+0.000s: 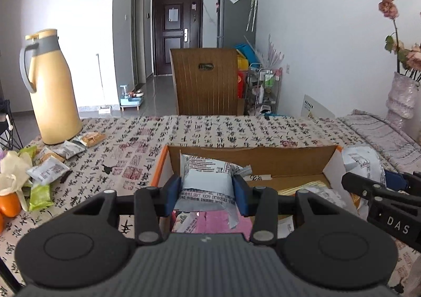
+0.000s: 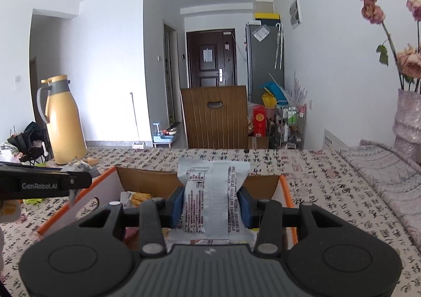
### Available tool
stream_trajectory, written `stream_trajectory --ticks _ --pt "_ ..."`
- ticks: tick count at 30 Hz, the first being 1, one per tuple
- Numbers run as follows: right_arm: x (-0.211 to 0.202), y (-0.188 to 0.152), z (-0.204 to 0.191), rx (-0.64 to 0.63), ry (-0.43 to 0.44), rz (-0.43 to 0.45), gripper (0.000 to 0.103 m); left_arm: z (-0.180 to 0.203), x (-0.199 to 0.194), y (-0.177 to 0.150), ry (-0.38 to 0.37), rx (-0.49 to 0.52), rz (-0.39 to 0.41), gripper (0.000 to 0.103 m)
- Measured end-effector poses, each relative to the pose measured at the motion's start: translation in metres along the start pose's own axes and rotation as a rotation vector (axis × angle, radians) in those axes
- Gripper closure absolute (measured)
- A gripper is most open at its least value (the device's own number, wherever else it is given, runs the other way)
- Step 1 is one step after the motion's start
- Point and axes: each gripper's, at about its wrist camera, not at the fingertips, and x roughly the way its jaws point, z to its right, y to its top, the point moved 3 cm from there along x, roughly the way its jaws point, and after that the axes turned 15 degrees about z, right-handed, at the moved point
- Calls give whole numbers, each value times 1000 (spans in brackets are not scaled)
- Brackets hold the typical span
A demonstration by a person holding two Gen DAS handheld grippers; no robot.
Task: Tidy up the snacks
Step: 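Carry both white packets with both tools over the red box, then lower both white packets into the red box and open both tools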
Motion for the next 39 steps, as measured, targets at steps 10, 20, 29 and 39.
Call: stream_trajectory --ticks 10,20,29,39 --pt "24 -32 1 13 24 -94 61 -4 24 -27 2 -7 -69 58" --pt "22 -37 2 16 26 -110 33 -7 15 -24 18 -16 -30 18" --pt "17 -32 6 32 11 -80 0 -12 12 -20 65 -46 -1 0" --pt "12 -24 6 28 3 -68 0 -12 2 -11 69 -51 22 0"
